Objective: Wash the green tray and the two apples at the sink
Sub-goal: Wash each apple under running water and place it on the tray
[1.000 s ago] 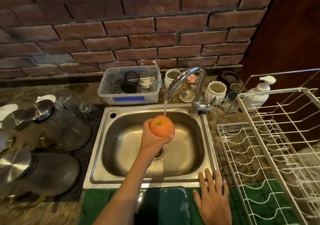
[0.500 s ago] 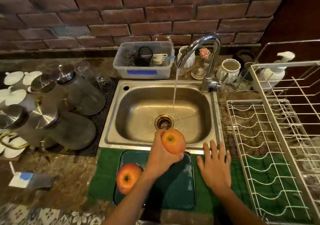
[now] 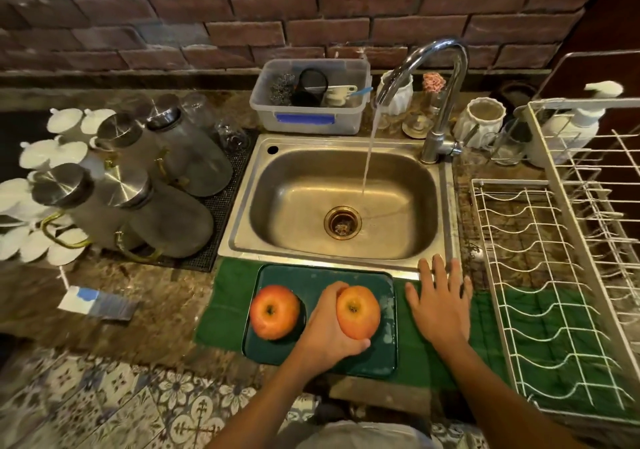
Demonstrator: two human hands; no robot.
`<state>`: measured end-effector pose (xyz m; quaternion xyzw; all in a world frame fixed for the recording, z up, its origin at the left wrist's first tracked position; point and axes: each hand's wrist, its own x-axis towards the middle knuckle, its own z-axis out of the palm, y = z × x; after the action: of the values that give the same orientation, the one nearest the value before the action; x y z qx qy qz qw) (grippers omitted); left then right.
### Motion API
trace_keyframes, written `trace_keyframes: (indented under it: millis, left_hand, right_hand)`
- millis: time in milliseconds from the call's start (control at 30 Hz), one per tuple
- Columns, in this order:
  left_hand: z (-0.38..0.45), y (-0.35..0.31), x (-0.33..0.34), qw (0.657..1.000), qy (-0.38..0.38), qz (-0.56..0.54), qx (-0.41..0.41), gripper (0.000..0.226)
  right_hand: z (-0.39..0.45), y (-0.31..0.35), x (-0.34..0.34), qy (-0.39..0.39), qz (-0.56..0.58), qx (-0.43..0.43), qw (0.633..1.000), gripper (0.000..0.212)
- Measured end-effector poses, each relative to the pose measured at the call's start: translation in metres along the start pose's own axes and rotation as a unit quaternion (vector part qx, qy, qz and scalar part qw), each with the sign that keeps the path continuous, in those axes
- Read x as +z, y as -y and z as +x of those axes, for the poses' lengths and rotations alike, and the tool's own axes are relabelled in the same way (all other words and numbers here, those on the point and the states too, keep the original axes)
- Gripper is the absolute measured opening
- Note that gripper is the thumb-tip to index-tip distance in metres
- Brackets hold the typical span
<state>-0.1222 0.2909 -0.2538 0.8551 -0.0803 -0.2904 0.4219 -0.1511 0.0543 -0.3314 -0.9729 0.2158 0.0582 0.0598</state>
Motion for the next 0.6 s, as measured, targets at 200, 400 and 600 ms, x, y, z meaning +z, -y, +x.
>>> trace_keyframes:
  millis: [200,400,600]
  left_hand:
    - [-0.003,0.006,0.004,1.0,0.002,0.022,0.006,0.102]
    - [-0.007,0.009,0.014,1.0,-0.015,0.023,0.003,0.104]
    - [-0.016,0.004,0.013,0.999,-0.016,0.021,0.032,0.118]
  right_hand:
    - [-0.001,0.0,-0.002,0.006,0.01,-0.003,1.0,0.066]
    - [-0.002,-0.001,-0.001,-0.005,0.005,-0.006,1.0,0.069]
    - [-0.001,-0.001,0.001,-0.006,-0.003,0.001,1.0,0.07]
